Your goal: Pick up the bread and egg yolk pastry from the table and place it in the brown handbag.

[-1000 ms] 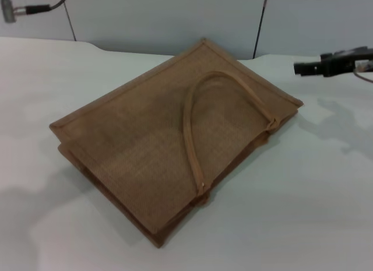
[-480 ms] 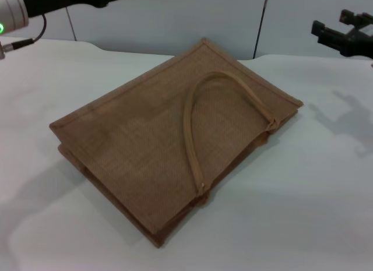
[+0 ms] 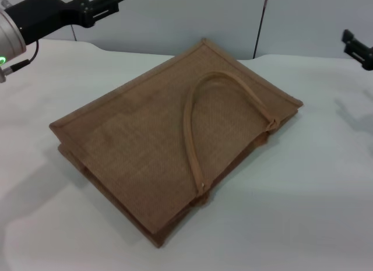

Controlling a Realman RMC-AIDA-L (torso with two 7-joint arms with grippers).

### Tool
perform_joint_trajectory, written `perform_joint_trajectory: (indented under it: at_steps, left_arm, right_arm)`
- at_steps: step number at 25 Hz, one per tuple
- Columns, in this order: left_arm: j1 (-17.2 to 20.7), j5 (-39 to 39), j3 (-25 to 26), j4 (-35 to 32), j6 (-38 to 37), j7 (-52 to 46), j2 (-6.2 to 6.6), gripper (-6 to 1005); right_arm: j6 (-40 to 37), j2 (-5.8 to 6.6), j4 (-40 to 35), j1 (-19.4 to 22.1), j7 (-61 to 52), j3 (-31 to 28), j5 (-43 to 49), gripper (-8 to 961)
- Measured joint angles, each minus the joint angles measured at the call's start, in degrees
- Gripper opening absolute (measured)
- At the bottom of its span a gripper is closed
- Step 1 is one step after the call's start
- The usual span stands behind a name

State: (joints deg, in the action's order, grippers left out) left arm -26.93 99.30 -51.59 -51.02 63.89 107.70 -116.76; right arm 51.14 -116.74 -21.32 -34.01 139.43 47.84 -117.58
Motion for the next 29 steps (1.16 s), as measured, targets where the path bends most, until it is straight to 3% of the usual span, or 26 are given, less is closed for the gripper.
perform_joint_trajectory:
  at_steps: [5,10,16,21,25,29]
  left_arm:
    - [0.68,3.63,0.00,2.09,-1.72,5.77,-0.13,737]
    - [0.76,5.24,-0.01,3.82,-4.16,10.40,-0.29,737]
    - [0.43,9.09,-0.19,8.34,-6.37,17.74,-0.34,737]
    - [0.15,14.65,-0.92,13.18,-7.76,24.22,-0.36,737]
    - [0.05,22.75,-2.14,19.06,-7.46,31.46,-0.38,737]
    - [0.23,27.89,-4.06,22.01,-7.08,35.15,-0.39,737]
  right_arm:
    - [1.58,0.10,7.29,-1.28,14.40,-0.05,-13.74,797]
    - [1.82,0.28,9.74,-2.76,15.21,0.07,-14.76,797]
    - [-7.21,0.63,12.57,-7.10,15.33,1.31,-13.12,797]
    - [-2.83,-0.07,14.66,-5.88,20.64,-1.74,-16.56,797]
    - [1.29,-0.03,19.74,-5.03,28.79,-4.80,-22.62,797]
    - [1.76,0.01,20.01,-4.70,29.39,-5.72,-23.35,797]
